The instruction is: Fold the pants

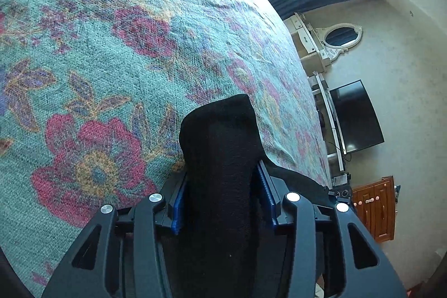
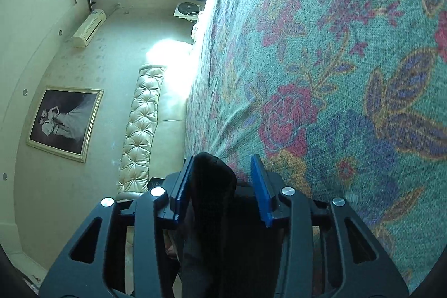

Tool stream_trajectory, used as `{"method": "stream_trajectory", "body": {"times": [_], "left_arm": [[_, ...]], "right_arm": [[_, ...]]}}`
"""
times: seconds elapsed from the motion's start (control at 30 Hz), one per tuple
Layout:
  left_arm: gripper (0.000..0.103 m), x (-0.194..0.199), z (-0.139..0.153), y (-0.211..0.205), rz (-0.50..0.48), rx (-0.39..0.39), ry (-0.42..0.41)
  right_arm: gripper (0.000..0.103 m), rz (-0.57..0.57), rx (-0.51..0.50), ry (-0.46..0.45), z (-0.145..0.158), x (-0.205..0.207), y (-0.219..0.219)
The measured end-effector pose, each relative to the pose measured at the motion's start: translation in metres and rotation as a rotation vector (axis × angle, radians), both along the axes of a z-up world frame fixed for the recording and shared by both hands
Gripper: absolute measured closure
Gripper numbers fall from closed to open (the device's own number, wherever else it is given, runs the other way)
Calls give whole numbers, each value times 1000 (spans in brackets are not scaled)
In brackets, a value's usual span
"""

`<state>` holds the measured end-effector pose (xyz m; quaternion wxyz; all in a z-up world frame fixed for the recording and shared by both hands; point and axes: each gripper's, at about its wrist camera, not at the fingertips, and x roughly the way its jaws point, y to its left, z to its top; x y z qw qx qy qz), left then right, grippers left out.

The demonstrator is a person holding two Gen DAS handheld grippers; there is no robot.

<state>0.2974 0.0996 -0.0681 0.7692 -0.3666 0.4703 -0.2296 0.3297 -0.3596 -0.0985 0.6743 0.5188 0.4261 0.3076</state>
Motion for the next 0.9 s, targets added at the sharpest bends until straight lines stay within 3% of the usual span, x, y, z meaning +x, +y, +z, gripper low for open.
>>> {"method": "stream_trajectory", "body": {"times": [0.07,0.13,0.37,0.5,0.53,0.57,0.63,0.67,0.7,0.77,0.9], "left_arm": [[50,-15,4,6,0,-18,-21],[43,-35,7,11,2,-9,-40],[32,-122,7,19,17,-61,-26],[31,-155,1,3,2,-77,-6],[31,-158,2,0,7,-51,-11],[31,-159,4,-4,11,-30,-22],[31,-160,4,-7,31,-34,-29],[31,-161,3,-5,47,-39,-26],[35,-161,3,-4,64,-42,-16],[55,-166,-1,0,99,-19,18],[70,-175,1,6,108,-19,15]], "right_arm": [[33,-2,-2,-9,8,-15,-6],[30,6,-20,-14,13,-35,-11],[26,74,-23,20,7,-117,4],[25,57,-27,22,6,-133,14],[25,55,-50,26,7,-136,18],[26,58,-69,29,8,-136,20],[38,64,-139,45,8,-138,23],[51,62,-164,54,6,-139,22],[60,60,-168,60,3,-141,20],[68,62,-164,57,0,-143,18],[72,58,-171,30,9,-147,16]]}}
